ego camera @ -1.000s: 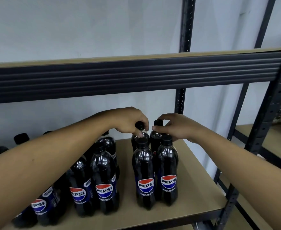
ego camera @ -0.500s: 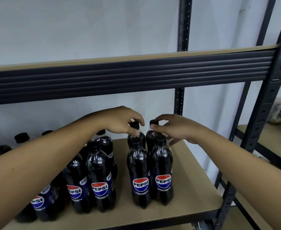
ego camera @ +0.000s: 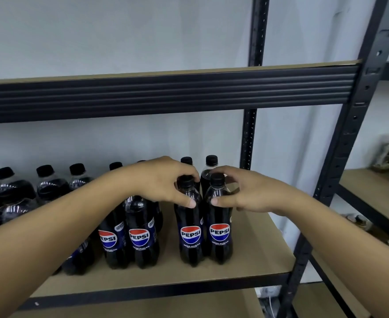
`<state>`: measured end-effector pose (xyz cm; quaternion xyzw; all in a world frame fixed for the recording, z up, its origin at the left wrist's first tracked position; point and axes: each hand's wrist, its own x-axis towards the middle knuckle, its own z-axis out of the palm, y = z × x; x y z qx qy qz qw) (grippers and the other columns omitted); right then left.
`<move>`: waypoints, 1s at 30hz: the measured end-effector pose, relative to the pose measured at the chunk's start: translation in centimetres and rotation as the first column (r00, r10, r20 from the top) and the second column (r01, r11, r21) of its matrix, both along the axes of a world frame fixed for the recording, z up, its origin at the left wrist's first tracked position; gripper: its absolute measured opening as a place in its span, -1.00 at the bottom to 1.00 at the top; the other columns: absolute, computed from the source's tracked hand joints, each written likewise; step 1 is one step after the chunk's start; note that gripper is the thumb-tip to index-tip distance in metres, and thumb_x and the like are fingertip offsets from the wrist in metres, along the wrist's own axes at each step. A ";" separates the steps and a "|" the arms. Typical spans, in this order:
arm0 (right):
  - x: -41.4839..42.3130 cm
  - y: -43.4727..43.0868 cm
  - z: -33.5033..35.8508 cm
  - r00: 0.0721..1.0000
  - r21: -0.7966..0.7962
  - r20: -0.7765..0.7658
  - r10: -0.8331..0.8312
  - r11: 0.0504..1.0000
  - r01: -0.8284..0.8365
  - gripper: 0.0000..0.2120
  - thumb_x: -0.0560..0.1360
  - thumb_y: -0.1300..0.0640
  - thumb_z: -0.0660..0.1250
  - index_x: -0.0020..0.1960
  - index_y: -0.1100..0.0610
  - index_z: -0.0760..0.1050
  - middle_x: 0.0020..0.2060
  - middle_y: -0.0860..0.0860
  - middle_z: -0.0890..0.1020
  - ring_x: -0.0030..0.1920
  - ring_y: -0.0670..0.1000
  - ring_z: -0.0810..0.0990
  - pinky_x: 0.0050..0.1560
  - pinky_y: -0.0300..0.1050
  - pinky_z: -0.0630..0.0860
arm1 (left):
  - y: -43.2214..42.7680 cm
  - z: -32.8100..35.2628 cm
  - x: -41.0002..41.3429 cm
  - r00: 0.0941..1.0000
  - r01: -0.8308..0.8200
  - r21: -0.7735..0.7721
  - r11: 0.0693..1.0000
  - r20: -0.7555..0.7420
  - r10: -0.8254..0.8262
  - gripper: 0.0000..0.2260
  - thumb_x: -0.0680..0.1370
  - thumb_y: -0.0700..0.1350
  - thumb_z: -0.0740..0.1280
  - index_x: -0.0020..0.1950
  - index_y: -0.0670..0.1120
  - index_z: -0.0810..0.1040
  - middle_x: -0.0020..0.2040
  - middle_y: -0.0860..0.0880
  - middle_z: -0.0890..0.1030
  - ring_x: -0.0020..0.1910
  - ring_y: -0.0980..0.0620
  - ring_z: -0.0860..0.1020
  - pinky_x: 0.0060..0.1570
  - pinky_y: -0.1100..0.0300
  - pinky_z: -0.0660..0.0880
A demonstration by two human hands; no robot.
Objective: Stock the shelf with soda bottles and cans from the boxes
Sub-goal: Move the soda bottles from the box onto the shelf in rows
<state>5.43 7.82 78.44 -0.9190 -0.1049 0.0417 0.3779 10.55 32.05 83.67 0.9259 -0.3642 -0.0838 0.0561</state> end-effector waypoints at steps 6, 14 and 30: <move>0.1 0.3 -1.5 0.997 0.078 0.063 -0.047 0.996 0.042 -0.46 0.40 -0.18 0.52 0.32 -0.33 0.42 0.09 -0.23 0.61 0.10 -0.08 0.65 0.19 0.07 0.60 | -0.6 -1.2 -0.5 0.997 -0.070 -0.108 0.992 0.031 0.074 -0.56 0.46 0.13 0.55 0.28 0.18 0.52 -0.13 0.19 0.57 -0.16 0.23 0.53 -0.22 0.29 0.38; -0.1 0.5 -2.6 0.985 0.034 0.154 -0.077 0.997 0.073 -0.44 0.33 -0.37 0.41 0.29 -0.39 0.37 0.10 -0.30 0.61 0.21 -0.11 0.59 0.31 0.08 0.51 | -0.3 -2.5 -0.7 0.993 -0.119 -0.201 0.972 -0.012 0.119 -0.48 0.50 0.02 0.53 0.41 0.18 0.44 0.22 0.11 0.60 0.09 0.11 0.60 0.18 0.04 0.56; -4.9 2.0 -16.2 0.978 0.222 0.008 -0.209 0.954 0.202 -0.44 0.58 0.08 0.40 0.52 -0.12 0.29 0.29 -0.29 0.52 0.31 -0.24 0.46 0.29 -0.29 0.36 | -1.8 -18.9 -6.4 0.850 -0.527 -0.665 0.529 -0.413 0.327 -0.19 0.55 -0.11 0.47 0.61 0.20 0.03 0.37 0.24 0.49 0.35 0.21 0.45 0.37 0.16 0.34</move>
